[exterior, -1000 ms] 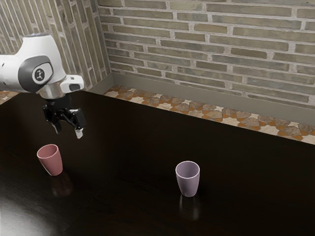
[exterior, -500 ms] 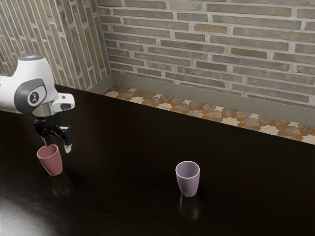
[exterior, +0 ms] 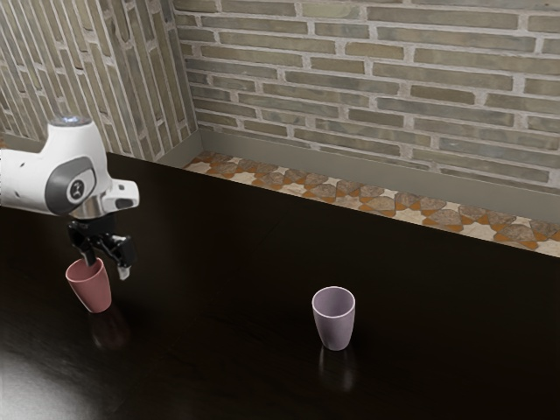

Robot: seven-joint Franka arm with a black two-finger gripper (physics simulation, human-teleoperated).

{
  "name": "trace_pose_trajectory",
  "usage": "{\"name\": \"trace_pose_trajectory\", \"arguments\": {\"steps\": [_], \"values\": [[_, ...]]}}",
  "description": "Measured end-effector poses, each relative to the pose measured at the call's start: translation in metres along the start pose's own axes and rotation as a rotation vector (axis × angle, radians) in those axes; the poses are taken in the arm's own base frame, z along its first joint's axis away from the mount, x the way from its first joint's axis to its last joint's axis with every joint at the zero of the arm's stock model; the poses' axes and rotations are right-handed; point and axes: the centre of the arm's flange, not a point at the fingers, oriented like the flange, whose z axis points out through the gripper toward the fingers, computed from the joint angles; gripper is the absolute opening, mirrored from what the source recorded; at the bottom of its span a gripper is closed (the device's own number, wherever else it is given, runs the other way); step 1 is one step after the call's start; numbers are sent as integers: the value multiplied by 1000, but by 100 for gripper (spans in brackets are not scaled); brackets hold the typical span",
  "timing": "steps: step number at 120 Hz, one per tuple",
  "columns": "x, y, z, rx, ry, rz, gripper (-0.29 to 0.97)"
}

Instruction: Place the left cup onto the right cup

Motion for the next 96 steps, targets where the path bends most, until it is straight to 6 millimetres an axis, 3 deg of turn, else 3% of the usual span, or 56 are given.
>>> {"name": "trace_pose_trajectory", "arguments": {"steps": [72, 96], "values": [[1, -9, 33, 4, -22, 9, 68], [3, -10, 35, 6, -15, 14, 47]]}}
